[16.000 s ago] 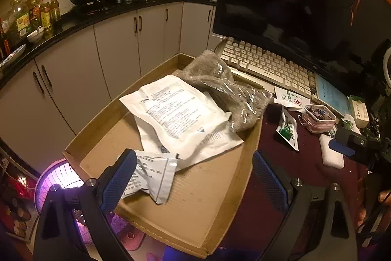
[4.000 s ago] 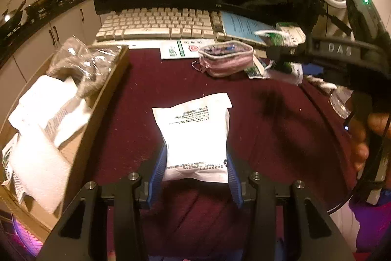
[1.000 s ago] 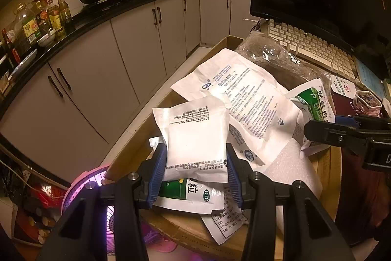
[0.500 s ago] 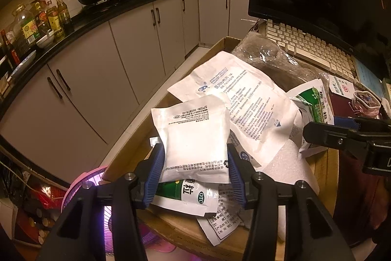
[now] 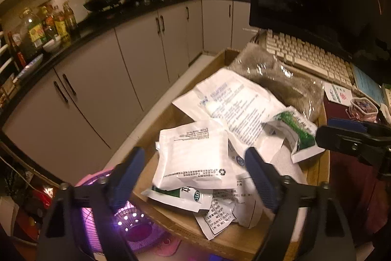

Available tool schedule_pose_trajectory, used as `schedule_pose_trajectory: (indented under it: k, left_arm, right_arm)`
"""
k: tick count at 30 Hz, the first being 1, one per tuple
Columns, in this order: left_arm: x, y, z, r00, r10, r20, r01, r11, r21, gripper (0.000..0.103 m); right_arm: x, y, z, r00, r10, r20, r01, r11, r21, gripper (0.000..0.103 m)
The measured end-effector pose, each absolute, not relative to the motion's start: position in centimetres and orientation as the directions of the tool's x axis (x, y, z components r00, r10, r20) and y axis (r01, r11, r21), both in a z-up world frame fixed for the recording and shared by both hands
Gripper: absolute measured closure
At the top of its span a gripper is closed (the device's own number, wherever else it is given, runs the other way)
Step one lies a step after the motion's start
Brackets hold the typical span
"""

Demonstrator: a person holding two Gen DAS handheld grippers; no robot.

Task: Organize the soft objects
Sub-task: 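Lower the pouch and sachet into the box and open both grippers, then move both tools back over the desk toward the pink pouch and sachet bag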

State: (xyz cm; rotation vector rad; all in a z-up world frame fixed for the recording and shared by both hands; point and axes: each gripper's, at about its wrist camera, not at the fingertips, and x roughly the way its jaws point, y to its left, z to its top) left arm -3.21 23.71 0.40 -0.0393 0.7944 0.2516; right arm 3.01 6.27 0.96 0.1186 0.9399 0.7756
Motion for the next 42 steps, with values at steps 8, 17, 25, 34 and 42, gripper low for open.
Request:
schedule_pose_trajectory:
  k: [8, 17, 25, 34, 42]
  left_arm:
    - [-4.0, 22.8, 2.1, 0.695, 0.173, -0.697, -0.225, 0.974, 0.017, 0.011]
    - [-3.7, 18.6, 3.8, 0.725, 0.088, -0.683, -0.129, 0.992, -0.009, 0.01]
    - [-1.9, 13.4, 4.4, 0.726, 0.024, -0.688, -0.013, 1.0, 0.02, 0.01]
    - [1.7, 7.0, 4.2, 0.685, -0.097, -0.722, 0.168, 0.985, 0.027, 0.01]
    - [5.6, 0.9, 3.9, 0.635, -0.22, -0.74, 0.344, 0.939, 0.016, 0.01]
  right_arm:
    - [1.5, 3.2, 3.0, 0.397, 0.661, -0.636, -0.531, 0.731, 0.428, 0.009]
    - [1.3, -3.3, 2.8, 0.467, 0.606, -0.644, -0.418, 0.793, 0.443, 0.004]
    - [1.5, -11.2, 1.8, 0.533, 0.533, -0.657, -0.277, 0.844, 0.46, 0.003]
    - [0.9, -20.0, 1.2, 0.606, 0.379, -0.699, -0.121, 0.913, 0.39, 0.002]
    - [1.3, -23.4, -0.4, 0.581, 0.305, -0.755, -0.076, 0.944, 0.322, 0.002]
